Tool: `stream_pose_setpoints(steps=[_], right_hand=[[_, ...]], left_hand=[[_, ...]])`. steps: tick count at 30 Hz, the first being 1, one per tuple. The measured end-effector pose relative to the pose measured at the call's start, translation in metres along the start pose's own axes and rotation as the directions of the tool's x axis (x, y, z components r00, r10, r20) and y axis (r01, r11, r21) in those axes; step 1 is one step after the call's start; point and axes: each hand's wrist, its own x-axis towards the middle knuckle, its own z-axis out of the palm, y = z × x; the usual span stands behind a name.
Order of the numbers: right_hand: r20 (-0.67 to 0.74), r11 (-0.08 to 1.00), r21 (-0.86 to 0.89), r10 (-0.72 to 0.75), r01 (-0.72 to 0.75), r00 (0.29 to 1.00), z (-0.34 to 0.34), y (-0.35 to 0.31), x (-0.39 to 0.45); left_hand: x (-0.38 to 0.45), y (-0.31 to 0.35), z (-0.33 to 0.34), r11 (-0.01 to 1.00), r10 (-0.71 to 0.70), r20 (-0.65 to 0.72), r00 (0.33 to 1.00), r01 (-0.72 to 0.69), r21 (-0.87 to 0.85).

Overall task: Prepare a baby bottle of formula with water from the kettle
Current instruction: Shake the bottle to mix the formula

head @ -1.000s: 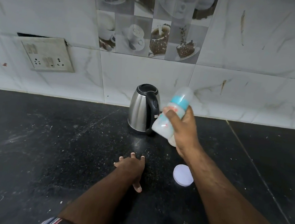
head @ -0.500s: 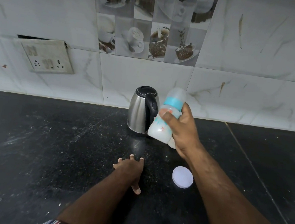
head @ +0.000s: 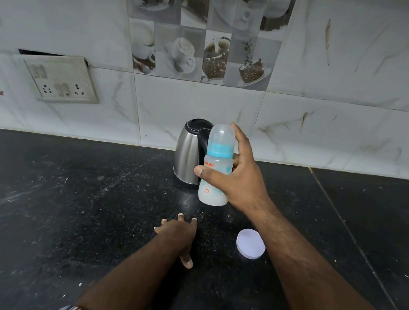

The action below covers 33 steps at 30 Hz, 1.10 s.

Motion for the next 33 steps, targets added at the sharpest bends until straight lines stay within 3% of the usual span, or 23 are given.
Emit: stream_pose_setpoints(steps=[4, 9, 11, 13, 15, 18, 22, 23, 26, 30, 31, 33], right_hand=[[0.028, 1.000, 0.026, -0.007, 0.006, 1.000, 0.001, 0.001, 0.002], [0.127, 0.940, 0.301, 0.126, -0.160, 0.984, -0.003, 0.011, 0.005], [0.046, 0.891, 0.440, 0.106, -0.115, 0.993, -0.013, 0.007, 0.017], [-0.130, 0.852, 0.524, 0.075, 0.005, 0.989, -0.020, 0.002, 0.025], [-0.172, 0.902, 0.432, 0.056, 0.024, 0.983, -0.013, 0.008, 0.019], [0.042, 0.976, 0.211, 0.042, -0.050, 0.998, 0.003, 0.017, 0.001], [-0.255, 0.873, 0.483, 0.069, 0.066, 0.965, -0.011, 0.006, 0.021], [-0.247, 0.872, 0.485, 0.068, 0.062, 0.967, -0.010, 0.007, 0.020], [0.017, 0.946, 0.312, 0.089, -0.089, 0.996, 0.004, 0.013, 0.005], [-0.218, 0.853, 0.522, 0.130, 0.004, 0.967, -0.005, 0.013, 0.020], [-0.204, 0.864, 0.503, 0.113, 0.005, 0.972, -0.004, 0.014, 0.019], [-0.011, 0.949, 0.302, 0.093, -0.086, 0.996, 0.005, 0.017, 0.007]], left_hand=[[-0.001, 0.001, 0.000, 1.000, -0.005, -0.003, 1.000, 0.005, 0.001], [-0.004, 0.000, 0.000, 1.000, -0.002, -0.007, 1.000, 0.002, -0.006], [-0.005, 0.001, -0.001, 1.000, 0.000, -0.005, 1.000, 0.000, -0.007], [-0.006, 0.001, -0.002, 1.000, 0.001, -0.005, 1.000, -0.001, -0.008], [-0.007, 0.002, -0.002, 1.000, -0.002, -0.003, 1.000, 0.002, -0.008], [-0.007, 0.001, -0.002, 1.000, -0.006, 0.006, 1.000, 0.006, -0.006], [-0.006, 0.001, -0.001, 1.000, -0.007, -0.008, 1.000, 0.007, -0.016], [-0.006, 0.001, -0.001, 1.000, -0.008, -0.006, 1.000, 0.008, -0.018], [-0.005, 0.000, -0.001, 1.000, -0.005, 0.008, 1.000, 0.005, -0.014], [-0.002, -0.001, 0.001, 1.000, -0.004, -0.016, 1.000, 0.003, -0.011], [-0.002, -0.001, 0.001, 1.000, -0.006, -0.015, 1.000, 0.005, -0.011], [-0.002, 0.000, 0.000, 1.000, -0.010, 0.003, 1.000, 0.010, -0.009]])
